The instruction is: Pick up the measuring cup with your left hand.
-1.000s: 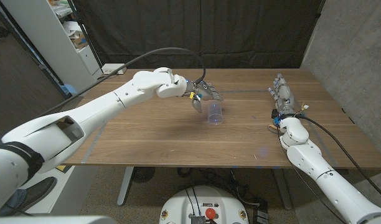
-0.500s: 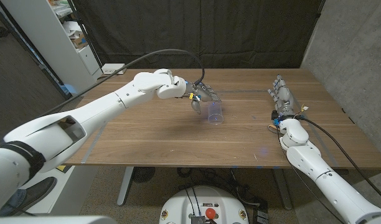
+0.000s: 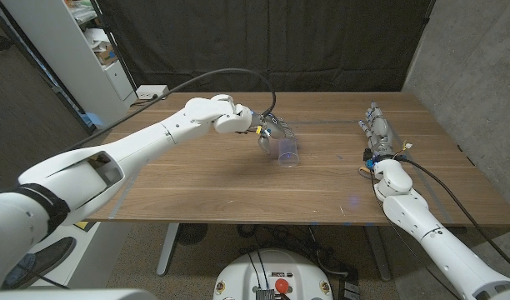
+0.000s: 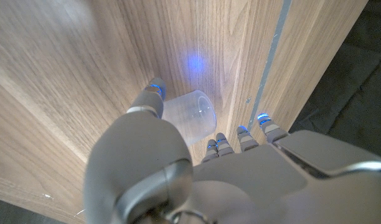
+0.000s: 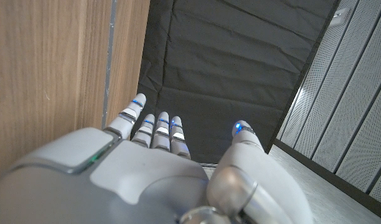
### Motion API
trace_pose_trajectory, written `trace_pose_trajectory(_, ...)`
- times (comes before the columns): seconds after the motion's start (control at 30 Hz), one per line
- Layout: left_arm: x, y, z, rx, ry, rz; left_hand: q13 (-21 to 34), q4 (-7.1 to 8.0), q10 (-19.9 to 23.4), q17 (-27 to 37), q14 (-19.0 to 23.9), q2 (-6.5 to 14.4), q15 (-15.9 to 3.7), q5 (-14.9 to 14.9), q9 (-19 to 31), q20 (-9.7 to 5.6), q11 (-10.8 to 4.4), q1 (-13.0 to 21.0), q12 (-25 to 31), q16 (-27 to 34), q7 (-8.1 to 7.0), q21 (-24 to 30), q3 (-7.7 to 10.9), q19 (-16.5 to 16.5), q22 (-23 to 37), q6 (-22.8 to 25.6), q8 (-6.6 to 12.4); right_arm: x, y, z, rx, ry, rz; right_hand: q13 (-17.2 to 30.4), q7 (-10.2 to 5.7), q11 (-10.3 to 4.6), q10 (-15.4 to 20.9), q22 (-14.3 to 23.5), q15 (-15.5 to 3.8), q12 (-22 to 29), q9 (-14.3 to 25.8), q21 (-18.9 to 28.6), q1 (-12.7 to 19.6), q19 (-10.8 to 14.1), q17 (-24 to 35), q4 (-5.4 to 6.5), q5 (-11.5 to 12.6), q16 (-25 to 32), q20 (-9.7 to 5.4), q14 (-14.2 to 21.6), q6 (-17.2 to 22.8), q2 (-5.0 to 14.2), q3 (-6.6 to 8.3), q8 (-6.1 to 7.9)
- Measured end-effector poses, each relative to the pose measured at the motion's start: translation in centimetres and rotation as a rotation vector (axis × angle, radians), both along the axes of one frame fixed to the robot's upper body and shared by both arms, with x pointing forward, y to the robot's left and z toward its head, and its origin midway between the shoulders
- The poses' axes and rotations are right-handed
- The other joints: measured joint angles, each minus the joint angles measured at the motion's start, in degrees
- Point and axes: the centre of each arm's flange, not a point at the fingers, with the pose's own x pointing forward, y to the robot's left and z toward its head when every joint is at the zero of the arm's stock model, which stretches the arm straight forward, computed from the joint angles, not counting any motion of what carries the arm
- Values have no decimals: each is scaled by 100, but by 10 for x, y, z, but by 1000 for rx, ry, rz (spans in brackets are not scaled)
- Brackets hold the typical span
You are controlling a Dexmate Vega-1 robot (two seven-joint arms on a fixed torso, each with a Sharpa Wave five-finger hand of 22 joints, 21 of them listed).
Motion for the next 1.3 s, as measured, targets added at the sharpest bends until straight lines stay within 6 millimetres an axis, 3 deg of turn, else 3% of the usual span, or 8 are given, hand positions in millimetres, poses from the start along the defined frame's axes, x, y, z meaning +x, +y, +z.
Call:
trace_pose_trajectory(0.17,1,-3,-3,-3,1,-12,0,0,120,0,73,33,-33,22,0,-22,-15,73,53,23,-10,0,0,22,0,115,23,2,-1,-1,3,1,0,0,0,0,0,0,0,0,0,0,0,0,0,0,-1,0,0,0,0,0,0,0)
trace_pose_trajectory(0.3,1,-3,-5,-12,-7,-16,0,-23,314,0,394,118,-152,44,0,-68,-60,247,139,114,-60,72,-24,264,0,336,84,3,-2,-1,6,3,1,0,0,0,0,0,0,0,0,0,0,0,0,0,-2,0,0,0,0,0,0,0)
trace_pose_trajectory(0.67,-1,-6,-14,-24,-23,-16,44,-19,1336,56,1689,225,-280,18,29,-160,-266,610,466,356,-357,509,-193,1434,128,1479,317,5,-4,-2,8,0,11,0,0,0,0,0,22,0,0,0,0,0,0,0,22,0,0,22,0,0,0,0)
trace_pose_trajectory(0.9,-2,-9,-17,-38,-27,-5,84,10,1892,106,2253,313,-291,-49,29,-214,-333,745,626,489,-461,744,-326,1939,187,2061,419,5,-4,-2,10,-2,17,0,0,-22,23,0,22,0,0,0,0,0,0,-9,22,0,0,22,0,0,-9,0)
trace_pose_trajectory(1.13,-4,-12,-21,-55,-24,3,113,7,2316,109,2567,390,-292,-134,34,-346,-345,850,754,613,-485,867,-420,2171,189,2532,532,4,-7,-4,9,-2,21,0,0,-30,31,0,22,0,0,0,0,0,0,-24,21,0,0,21,0,0,-24,0)
trace_pose_trajectory(1.3,-6,-13,-22,-79,-18,12,124,-9,2394,109,2620,395,-293,-138,56,-407,-367,890,760,615,-474,891,-437,2232,189,2643,532,3,-9,-4,3,-2,21,0,0,-30,31,0,22,0,0,0,0,0,0,-24,21,0,0,21,0,0,-24,0)
